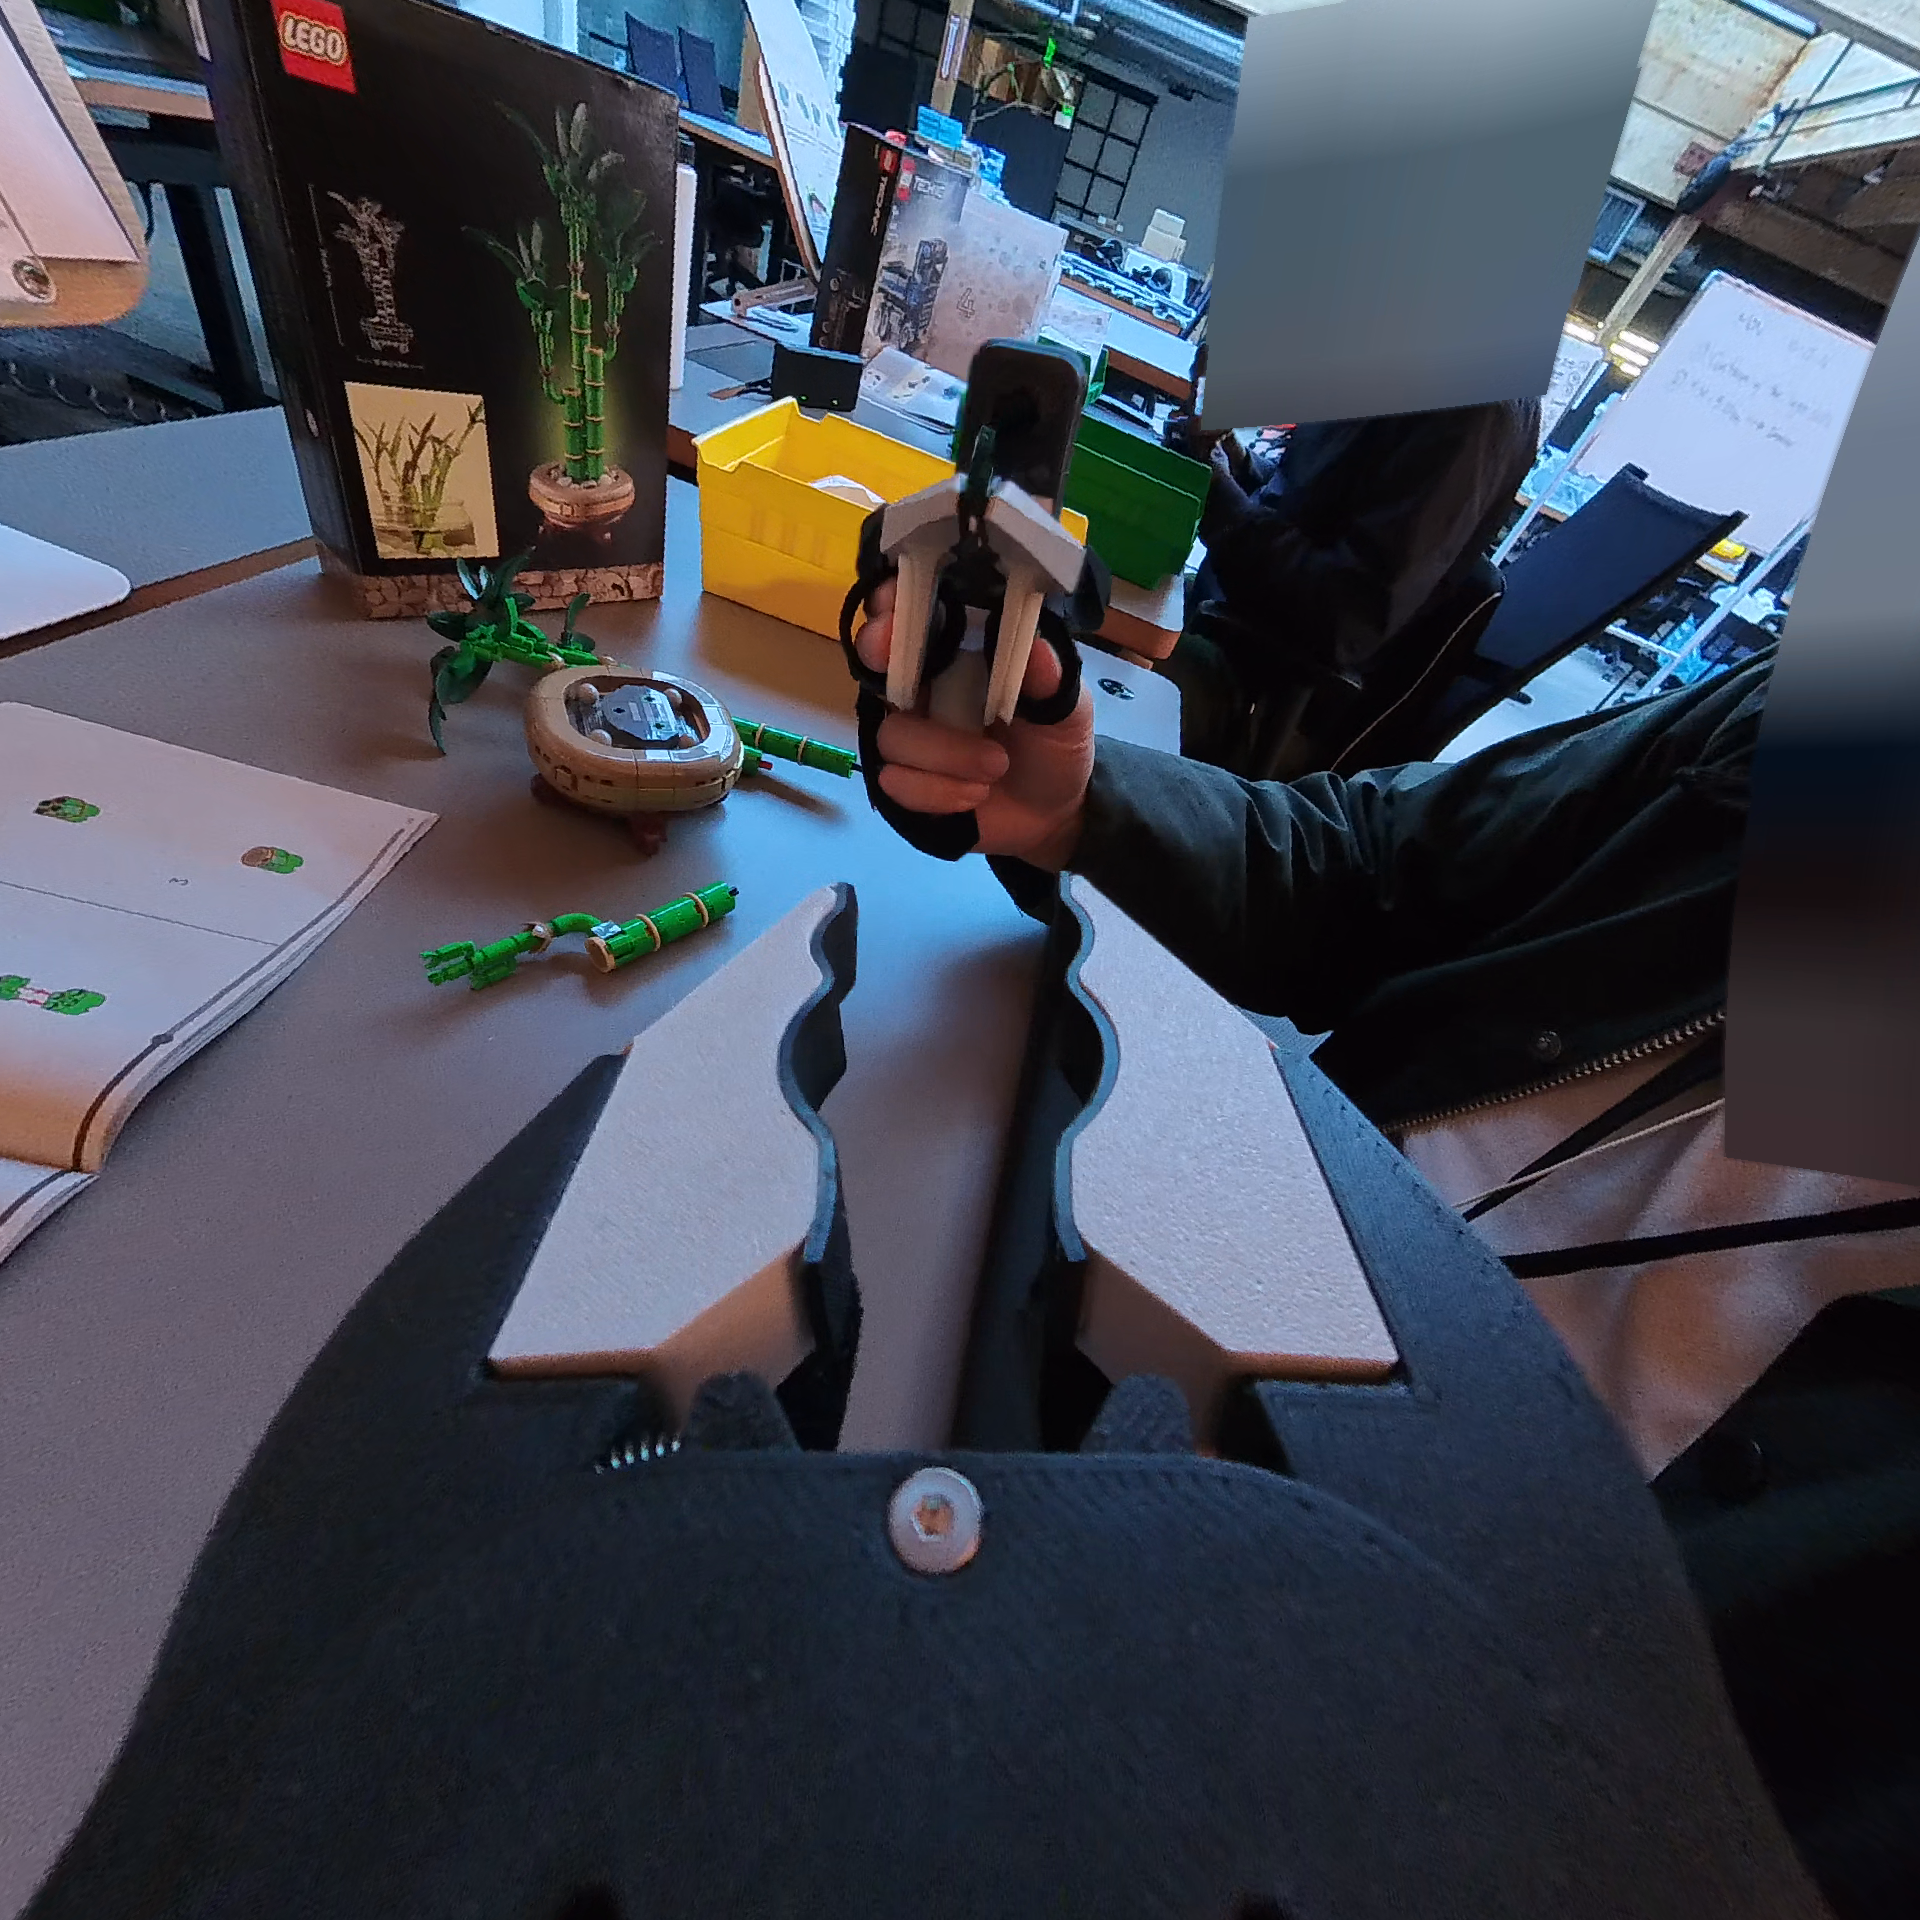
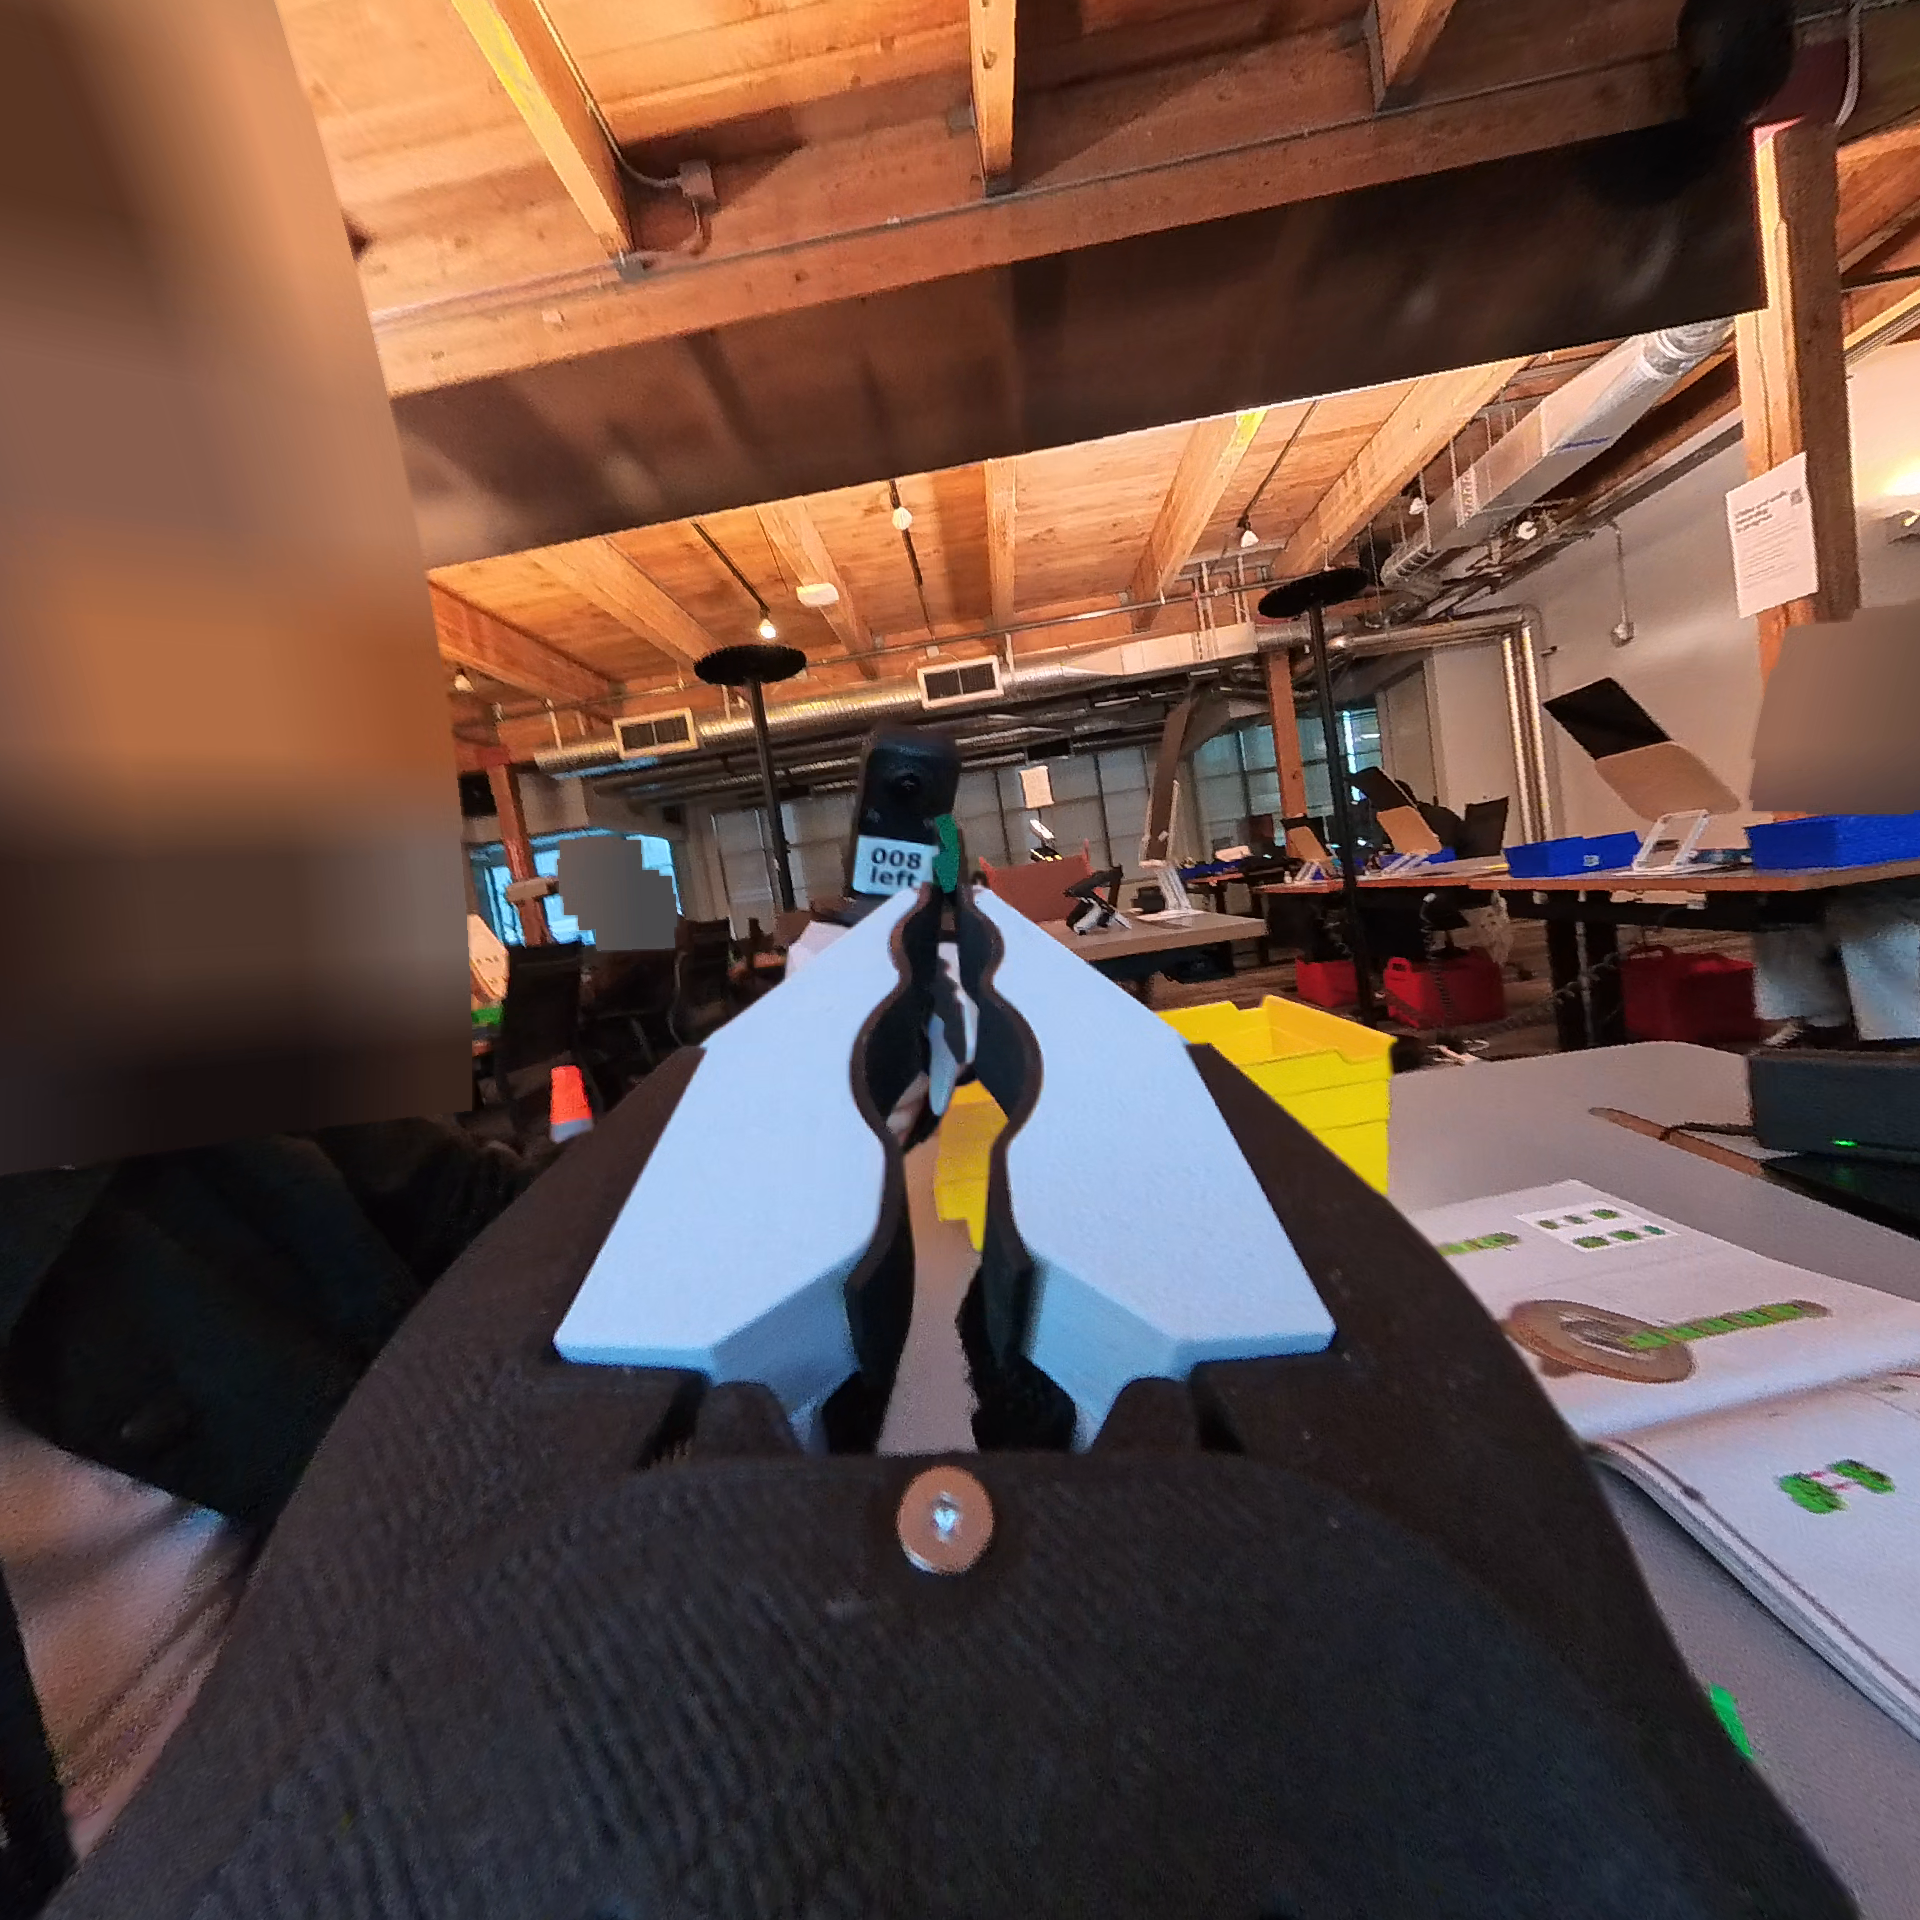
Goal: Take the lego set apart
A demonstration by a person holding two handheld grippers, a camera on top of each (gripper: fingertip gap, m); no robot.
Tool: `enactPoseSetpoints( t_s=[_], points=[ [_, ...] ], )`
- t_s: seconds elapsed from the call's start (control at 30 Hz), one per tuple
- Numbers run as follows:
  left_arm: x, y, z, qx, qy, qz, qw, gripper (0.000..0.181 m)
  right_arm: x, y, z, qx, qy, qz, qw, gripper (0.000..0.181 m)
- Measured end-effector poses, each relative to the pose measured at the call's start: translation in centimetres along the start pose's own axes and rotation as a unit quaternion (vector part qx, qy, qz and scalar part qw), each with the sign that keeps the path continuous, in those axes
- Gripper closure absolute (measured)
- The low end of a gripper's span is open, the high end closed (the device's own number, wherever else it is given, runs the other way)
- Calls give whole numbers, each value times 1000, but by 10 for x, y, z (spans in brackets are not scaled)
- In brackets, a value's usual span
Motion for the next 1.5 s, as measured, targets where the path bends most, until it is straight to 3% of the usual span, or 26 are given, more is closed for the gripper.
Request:
enactPoseSetpoints(
  t_s=[0.2,0.37,0.5,0.63,0.83,1.1,1.2,1.5],
  points=[
    [0,1,-1,-7,-10,-1,1000,149,23,-1,5,35,85,-142,986,180],
    [10,10,1,-69,21,75,995,153,41,4,9,33,141,-215,966,180],
    [21,13,8,-83,58,72,992,162,66,4,9,42,223,-350,909,180],
    [25,3,14,-28,55,3,998,158,95,4,7,26,291,-457,840,180],
    [40,21,12,-46,93,-12,994,160,118,5,5,3,332,-476,815,180],
    [59,13,23,17,133,-66,989,165,126,6,3,-10,346,-526,777,180],
    [61,17,23,9,137,-64,989,173,127,6,3,-13,347,-530,773,180],
    [67,18,27,19,140,-77,987,175,132,7,1,-24,358,-534,766,180]
  ],
)
Point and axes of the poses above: each gripper's, where its closed fingertips meet, z out along the fingers, x out of its underside, y = z × x across the jaws, the point moved 1 cm from there along -z, back along the fingers, and after that the axes turned 3 degrees about -y, right-handed, at the moved point
